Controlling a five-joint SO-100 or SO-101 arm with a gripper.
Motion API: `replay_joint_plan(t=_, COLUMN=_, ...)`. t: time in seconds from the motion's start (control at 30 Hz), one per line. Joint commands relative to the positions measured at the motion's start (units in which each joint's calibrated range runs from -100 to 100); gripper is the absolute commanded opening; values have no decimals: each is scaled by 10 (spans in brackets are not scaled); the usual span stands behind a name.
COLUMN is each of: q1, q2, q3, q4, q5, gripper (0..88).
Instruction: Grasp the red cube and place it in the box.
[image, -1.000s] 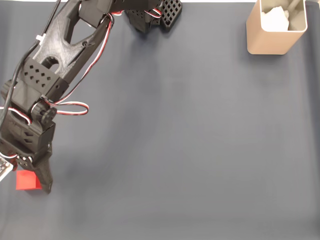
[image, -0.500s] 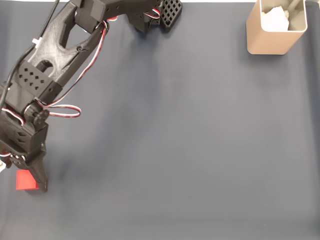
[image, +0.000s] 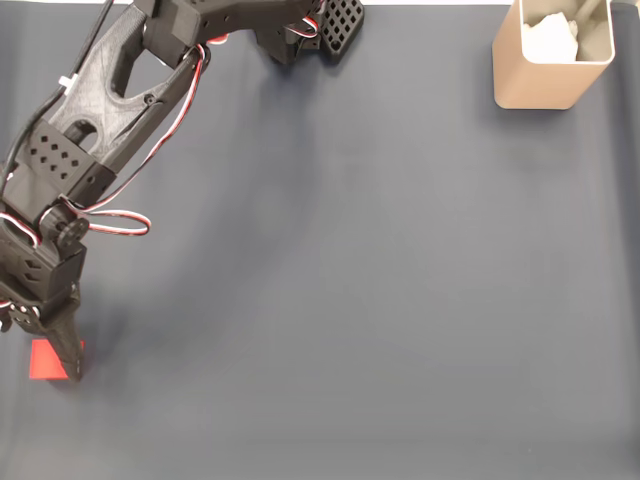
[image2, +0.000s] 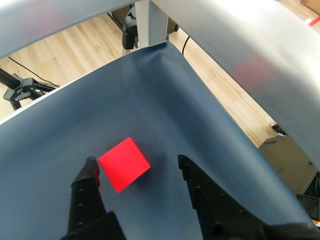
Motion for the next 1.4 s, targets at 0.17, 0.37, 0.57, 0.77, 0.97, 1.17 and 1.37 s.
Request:
replay_joint_plan(t=0.17, q1=-6, q2=-1, q3=-23, q4=-9, q5=14, gripper=367)
replay_joint_plan(t=0.37, q1=-10, q2=-1, q3=-22, q4=-9, q5=21, gripper=368)
replay_joint_plan(t=0.57, q1=-11, q2=1, q3=-19, q4=-9, q5=26, gripper=366)
replay_joint_plan(t=0.77, q1=-13, q2=1, q3=-18, q4=-9, q5=29, gripper=360)
replay_joint_plan(t=0.97, q1=-17, q2=1, q3=-18, q4=-6, q5=30, gripper=315)
replay_joint_plan(t=1.17, q1=-18, q2=0, q3=-17, q4=-5, q5=35, gripper=240)
replay_joint_plan(t=1.37, q1=-18, q2=0, q3=-17, q4=-5, q5=35, gripper=225)
